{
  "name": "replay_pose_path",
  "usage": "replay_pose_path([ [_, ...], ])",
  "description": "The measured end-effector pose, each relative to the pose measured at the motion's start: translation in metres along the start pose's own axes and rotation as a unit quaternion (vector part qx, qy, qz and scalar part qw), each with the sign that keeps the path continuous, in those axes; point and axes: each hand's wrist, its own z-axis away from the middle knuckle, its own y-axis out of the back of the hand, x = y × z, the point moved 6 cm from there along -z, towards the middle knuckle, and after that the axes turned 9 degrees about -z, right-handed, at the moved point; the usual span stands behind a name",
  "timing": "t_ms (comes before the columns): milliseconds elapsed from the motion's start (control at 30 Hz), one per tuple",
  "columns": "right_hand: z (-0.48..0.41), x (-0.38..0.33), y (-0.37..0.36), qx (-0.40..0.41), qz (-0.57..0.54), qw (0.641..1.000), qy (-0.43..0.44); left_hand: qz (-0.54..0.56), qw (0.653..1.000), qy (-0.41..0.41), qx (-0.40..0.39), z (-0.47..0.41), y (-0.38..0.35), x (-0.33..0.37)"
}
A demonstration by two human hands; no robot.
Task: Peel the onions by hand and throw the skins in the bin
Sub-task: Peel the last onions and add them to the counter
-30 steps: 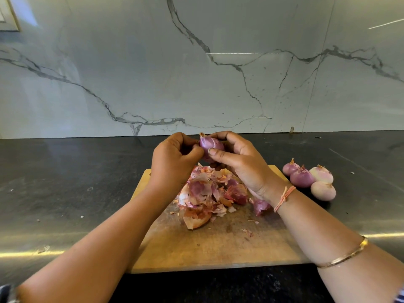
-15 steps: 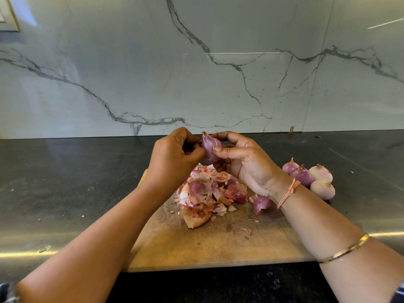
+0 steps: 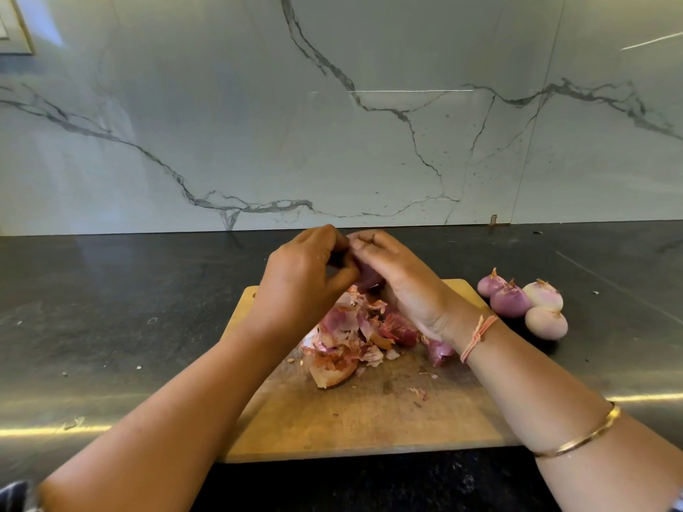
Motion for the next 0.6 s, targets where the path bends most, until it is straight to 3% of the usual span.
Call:
replay_pose_path([
  [67,0.001,-0.002,0.000,0.030,0.070,0.997,0.026,0.001,1.000,-0.009,-0.003,0.000,-0.002,0.004],
  [167,0.002,-0.008,0.000,0.045,0.089,0.993,0.063,0.043,0.999,0.032,-0.011,0.000,-0.004,-0.001],
  [433,0.000,-0.013,-0.002,0.021,0.078,0.992,0.097,0.189,0.968,0.166,-0.024,0.001,-0.006,-0.007],
  [600,0.001,-0.015,-0.004,0.012,0.064,0.991,0.119,0.246,0.947,0.208,-0.011,0.001,-0.007,-0.007],
])
